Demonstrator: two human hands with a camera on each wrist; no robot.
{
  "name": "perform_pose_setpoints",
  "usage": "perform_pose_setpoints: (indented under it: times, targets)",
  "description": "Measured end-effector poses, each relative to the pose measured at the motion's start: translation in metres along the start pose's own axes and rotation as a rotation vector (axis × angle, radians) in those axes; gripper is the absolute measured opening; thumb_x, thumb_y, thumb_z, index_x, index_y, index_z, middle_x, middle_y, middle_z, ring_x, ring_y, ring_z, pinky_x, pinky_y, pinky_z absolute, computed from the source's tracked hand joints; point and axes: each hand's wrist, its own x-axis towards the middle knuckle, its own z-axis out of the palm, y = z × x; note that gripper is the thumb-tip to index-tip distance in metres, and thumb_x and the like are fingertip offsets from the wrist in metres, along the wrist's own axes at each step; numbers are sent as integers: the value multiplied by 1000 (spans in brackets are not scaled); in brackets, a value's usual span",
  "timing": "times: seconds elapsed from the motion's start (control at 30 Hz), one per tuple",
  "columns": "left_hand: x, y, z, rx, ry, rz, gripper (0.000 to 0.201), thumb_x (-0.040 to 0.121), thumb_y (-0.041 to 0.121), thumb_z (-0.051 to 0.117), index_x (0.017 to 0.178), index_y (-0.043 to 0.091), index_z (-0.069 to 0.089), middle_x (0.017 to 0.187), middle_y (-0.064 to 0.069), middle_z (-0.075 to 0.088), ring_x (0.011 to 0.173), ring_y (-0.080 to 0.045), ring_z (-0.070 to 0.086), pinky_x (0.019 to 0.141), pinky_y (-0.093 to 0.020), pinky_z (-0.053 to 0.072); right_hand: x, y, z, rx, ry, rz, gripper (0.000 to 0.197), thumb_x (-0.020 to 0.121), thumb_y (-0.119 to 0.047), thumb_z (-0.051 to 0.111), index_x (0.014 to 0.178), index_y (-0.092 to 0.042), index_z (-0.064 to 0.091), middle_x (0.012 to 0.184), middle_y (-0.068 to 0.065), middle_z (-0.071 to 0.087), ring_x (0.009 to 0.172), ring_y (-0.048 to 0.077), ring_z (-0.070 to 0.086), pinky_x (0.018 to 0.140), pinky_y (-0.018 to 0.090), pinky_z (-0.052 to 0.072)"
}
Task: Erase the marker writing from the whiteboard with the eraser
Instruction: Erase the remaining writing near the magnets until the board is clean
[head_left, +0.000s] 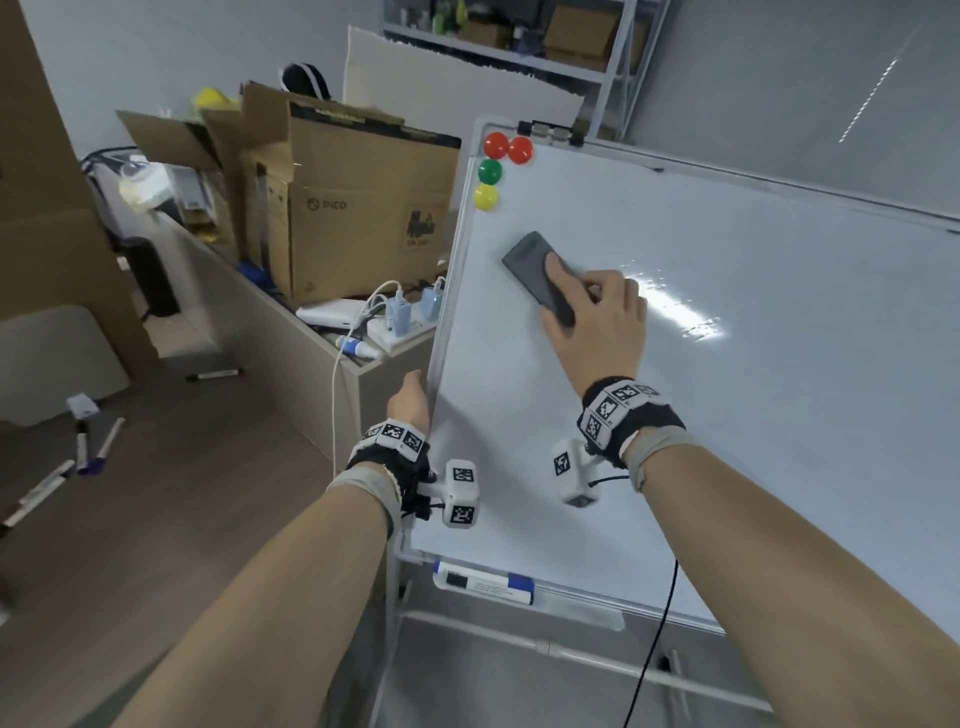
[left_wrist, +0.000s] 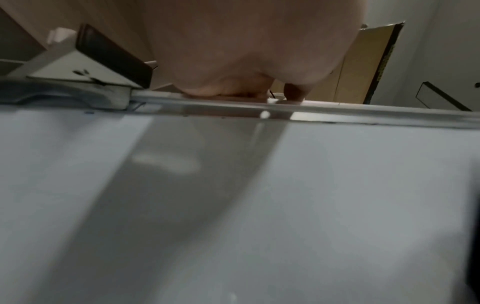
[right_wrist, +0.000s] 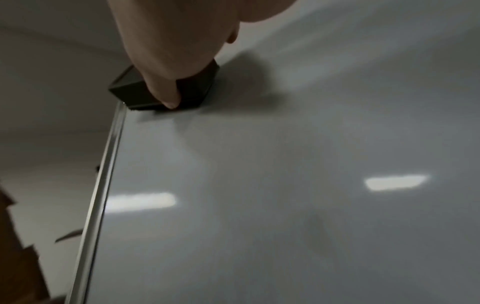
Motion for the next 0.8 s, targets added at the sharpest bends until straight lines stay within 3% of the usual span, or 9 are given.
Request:
perform_pose_setpoints:
  times: [0.1,0.2,0.37,0.47,0.53,0.6,0.7,0.8]
  targets:
    - [9,-13,6,-79,54,-35,49,103,37,34,139,10,54,142,-16,54,127,-32,53,99,-31,37,-19,6,1,48,27,78,55,84,-37,68,138,-38,56,108,7,53,94,27,49,84,41,44]
    - [16,-22,14,-110,120,-48,54,100,42,38,132,3,59,135,-20,57,117,-31,55,92,-31,36,-57,6,7,77,-91,-53,52,83,-35,73,134,-35,60,104,7,53,91,28,48,80,42,46]
    - [12,-33,24,-26,215,69,55,105,37,26,129,-2,56,137,-21,56,127,-35,52,109,-40,36,-125,31,4,64,-435,-292,59,78,-34,79,133,-40,59,105,4,53,95,25,46,81,41,48]
    - [3,-39,32,5,254,127,52,105,33,24,123,-1,59,133,-21,58,120,-34,53,103,-39,36,-145,54,-7,60,-512,-312,59,81,-34,77,136,-42,56,106,2,53,97,24,47,83,40,48]
    - [-5,-44,36,42,272,145,47,104,30,26,119,-1,59,127,-21,60,107,-30,53,92,-35,37,-149,62,-14,50,-519,-306,60,82,-35,77,137,-42,54,107,1,54,98,23,47,84,39,48]
    - [-13,-51,42,25,310,131,44,103,32,32,122,3,60,121,-12,62,104,-27,53,89,-33,36,-151,66,-23,52,-513,-284,61,83,-37,76,139,-40,53,109,0,55,100,23,48,85,38,47]
    - [-33,-59,49,-50,416,145,44,99,35,42,133,11,54,119,-2,61,108,-24,56,93,-30,40,-161,74,-37,77,-508,-219,58,88,-41,71,142,-36,50,115,0,57,104,24,49,86,37,46]
    - [-53,-79,50,46,604,194,63,89,32,51,148,12,40,145,-10,50,134,-30,48,112,-44,37,-192,86,-43,88,-542,-177,56,89,-42,69,141,-34,51,115,-1,58,103,24,50,84,38,48]
